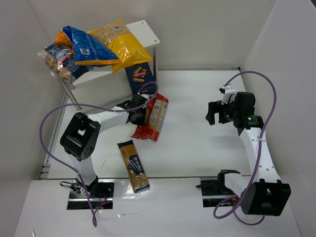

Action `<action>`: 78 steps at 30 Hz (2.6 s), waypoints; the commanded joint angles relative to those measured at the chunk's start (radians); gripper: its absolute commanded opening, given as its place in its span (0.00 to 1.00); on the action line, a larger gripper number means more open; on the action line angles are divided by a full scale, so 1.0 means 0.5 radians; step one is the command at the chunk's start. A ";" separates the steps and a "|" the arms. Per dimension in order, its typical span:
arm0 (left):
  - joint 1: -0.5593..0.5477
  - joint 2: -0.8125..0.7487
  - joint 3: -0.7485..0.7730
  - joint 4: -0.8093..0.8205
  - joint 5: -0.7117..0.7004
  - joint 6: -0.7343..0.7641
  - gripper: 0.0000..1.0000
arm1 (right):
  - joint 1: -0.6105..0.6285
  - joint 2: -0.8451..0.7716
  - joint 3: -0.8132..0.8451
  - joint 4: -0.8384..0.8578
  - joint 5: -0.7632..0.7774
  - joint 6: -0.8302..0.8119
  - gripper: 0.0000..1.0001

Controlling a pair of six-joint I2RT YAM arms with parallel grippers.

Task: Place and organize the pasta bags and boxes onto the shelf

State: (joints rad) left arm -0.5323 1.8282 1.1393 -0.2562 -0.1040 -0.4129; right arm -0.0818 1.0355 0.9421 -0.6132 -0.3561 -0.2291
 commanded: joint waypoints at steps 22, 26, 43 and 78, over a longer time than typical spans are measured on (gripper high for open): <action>-0.086 -1.021 -0.143 -0.233 0.131 0.663 0.00 | 0.004 -0.074 0.006 0.085 -0.027 -0.008 1.00; 0.024 -1.217 -0.174 -0.197 0.205 0.682 0.00 | 0.004 -0.074 0.006 0.085 -0.027 -0.008 1.00; 0.576 -1.739 -0.388 -0.196 0.043 0.596 0.00 | 0.004 -0.055 -0.013 0.085 -0.027 -0.008 1.00; 0.967 -1.429 -0.656 0.672 -0.639 0.285 0.00 | 0.004 -0.111 -0.031 0.085 0.010 -0.027 1.00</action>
State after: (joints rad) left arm -0.0528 1.1198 0.7822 -0.1917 -0.3538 -0.3111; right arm -0.0818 1.0042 0.9283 -0.6121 -0.3546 -0.2333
